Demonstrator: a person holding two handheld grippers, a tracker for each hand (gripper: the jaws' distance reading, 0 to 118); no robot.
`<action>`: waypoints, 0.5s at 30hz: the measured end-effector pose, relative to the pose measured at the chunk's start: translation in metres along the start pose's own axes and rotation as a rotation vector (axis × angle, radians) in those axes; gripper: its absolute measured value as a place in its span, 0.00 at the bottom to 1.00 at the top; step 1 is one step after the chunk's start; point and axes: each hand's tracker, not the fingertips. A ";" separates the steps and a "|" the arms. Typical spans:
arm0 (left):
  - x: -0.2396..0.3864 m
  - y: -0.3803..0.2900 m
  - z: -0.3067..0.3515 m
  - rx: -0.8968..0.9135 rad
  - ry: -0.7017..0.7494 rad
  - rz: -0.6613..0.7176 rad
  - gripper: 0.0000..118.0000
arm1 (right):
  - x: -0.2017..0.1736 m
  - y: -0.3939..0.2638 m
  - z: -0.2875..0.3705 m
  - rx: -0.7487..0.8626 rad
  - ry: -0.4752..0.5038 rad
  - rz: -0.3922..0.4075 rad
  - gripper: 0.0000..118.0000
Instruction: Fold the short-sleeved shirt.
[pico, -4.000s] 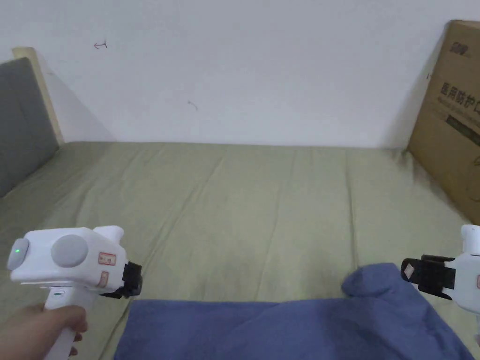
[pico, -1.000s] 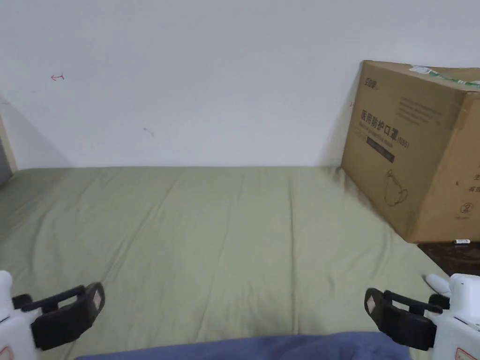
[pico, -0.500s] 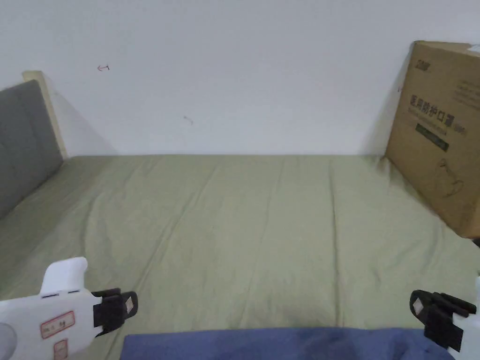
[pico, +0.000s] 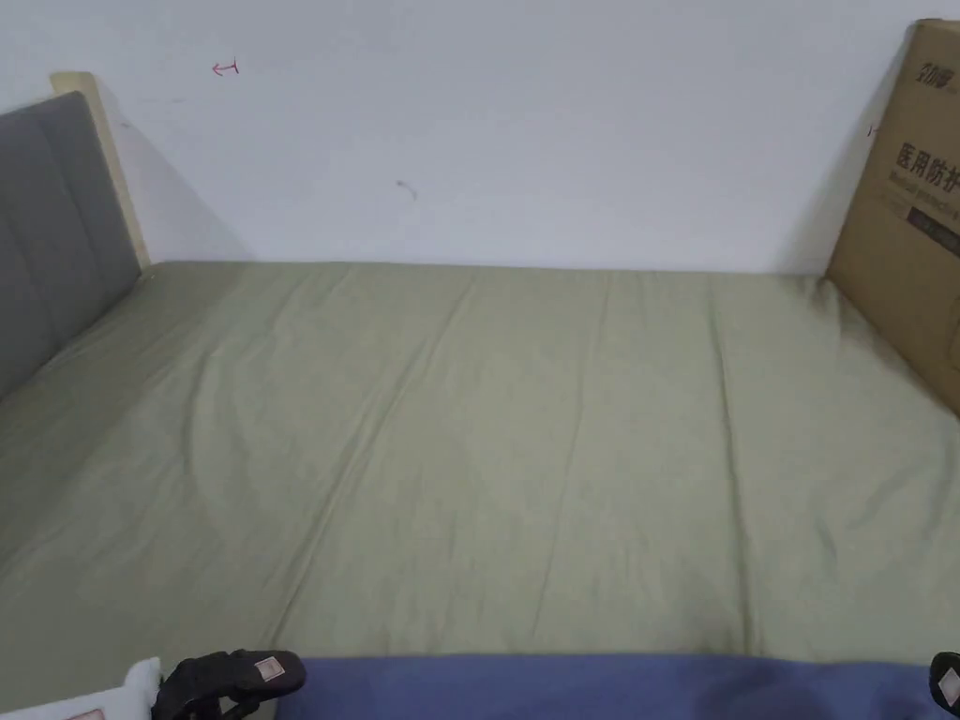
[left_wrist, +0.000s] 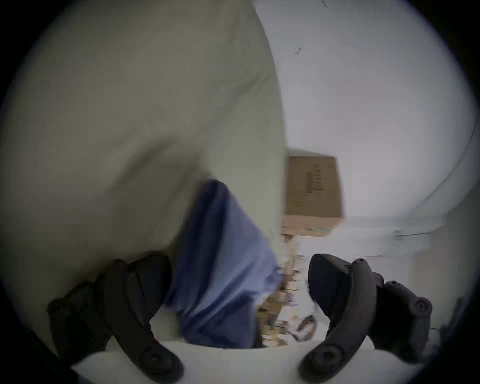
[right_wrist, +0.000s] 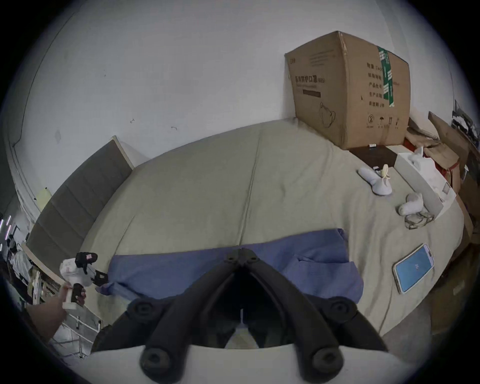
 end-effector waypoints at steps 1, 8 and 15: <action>-0.001 0.002 -0.010 -0.021 -0.099 -0.007 0.93 | 0.001 0.002 -0.003 -0.007 -0.002 0.000 0.00; -0.017 -0.006 -0.057 -0.035 0.068 -0.166 0.06 | -0.009 0.007 -0.014 -0.035 0.007 -0.025 0.00; 0.040 -0.016 -0.023 0.011 0.386 -0.386 0.05 | -0.014 0.001 -0.020 -0.059 0.047 -0.037 0.00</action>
